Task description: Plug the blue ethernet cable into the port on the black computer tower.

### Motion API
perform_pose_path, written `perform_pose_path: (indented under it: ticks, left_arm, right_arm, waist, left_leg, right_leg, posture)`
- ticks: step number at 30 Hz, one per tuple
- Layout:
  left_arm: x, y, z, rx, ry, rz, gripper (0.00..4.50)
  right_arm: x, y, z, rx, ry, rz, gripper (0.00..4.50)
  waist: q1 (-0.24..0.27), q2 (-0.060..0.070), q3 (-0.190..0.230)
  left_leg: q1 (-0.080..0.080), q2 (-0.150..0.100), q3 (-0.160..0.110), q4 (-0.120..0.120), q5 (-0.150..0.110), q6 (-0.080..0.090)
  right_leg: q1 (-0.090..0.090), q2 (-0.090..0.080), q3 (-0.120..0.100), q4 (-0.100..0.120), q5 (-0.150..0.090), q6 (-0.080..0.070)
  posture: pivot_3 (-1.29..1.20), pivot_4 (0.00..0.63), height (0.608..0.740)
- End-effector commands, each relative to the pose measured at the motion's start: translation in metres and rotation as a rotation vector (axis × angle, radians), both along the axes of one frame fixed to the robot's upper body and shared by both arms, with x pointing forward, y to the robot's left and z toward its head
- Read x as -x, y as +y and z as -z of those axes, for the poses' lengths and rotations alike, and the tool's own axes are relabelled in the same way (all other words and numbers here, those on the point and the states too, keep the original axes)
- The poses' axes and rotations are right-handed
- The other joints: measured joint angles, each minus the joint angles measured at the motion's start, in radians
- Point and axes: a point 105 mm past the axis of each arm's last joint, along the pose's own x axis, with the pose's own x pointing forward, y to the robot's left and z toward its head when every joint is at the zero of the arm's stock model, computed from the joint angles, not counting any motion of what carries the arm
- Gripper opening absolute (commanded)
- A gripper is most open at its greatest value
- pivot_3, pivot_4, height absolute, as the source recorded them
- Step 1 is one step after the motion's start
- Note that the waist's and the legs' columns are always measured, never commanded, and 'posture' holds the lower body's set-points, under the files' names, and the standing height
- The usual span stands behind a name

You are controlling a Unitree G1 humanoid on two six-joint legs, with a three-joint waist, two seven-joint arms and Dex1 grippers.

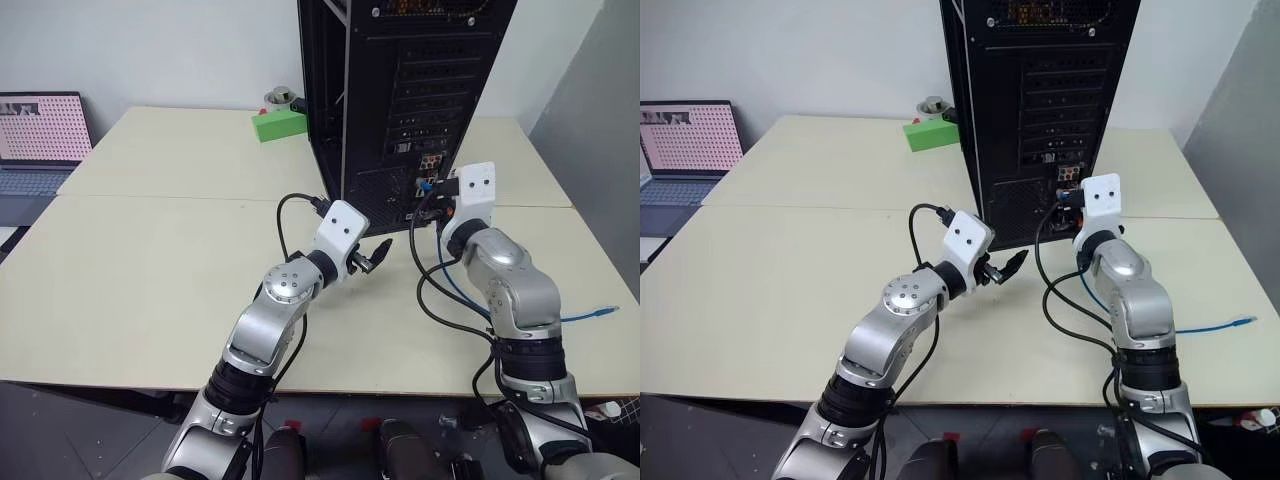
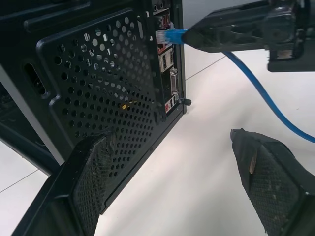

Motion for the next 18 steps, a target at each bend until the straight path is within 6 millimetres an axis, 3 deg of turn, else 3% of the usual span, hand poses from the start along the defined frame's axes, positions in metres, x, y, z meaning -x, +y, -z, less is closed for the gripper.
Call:
perform_pose_path:
  ticks: [1, 18]
  left_arm:
    - [0.0039, -0.0033, -0.0159, 0.013, -0.062, 0.015, 3.97]
    - [0.0034, -0.0022, -0.0145, 0.007, -0.064, 0.005, 3.97]
  right_arm:
    - [-0.0008, -0.0052, -0.0176, -0.037, -0.058, 0.02, 0.0]
    - [0.0075, -0.01, -0.0183, -0.118, -0.014, 0.035, 0.0]
  waist:
    - [0.0, 0.0, 0.0]
    - [0.0, 0.0, 0.0]
  left_leg:
    - [0.0, 0.0, 0.0, 0.0, 0.0, 0.0]
    - [0.0, 0.0, 0.0, 0.0, 0.0, 0.0]
  right_leg:
    - [0.0, 0.0, 0.0, 0.0, 0.0, 0.0]
    - [0.0, 0.0, 0.0, 0.0, 0.0, 0.0]
  posture:
    - [0.0, 0.15, 0.74]
    - [0.0, 0.15, 0.74]
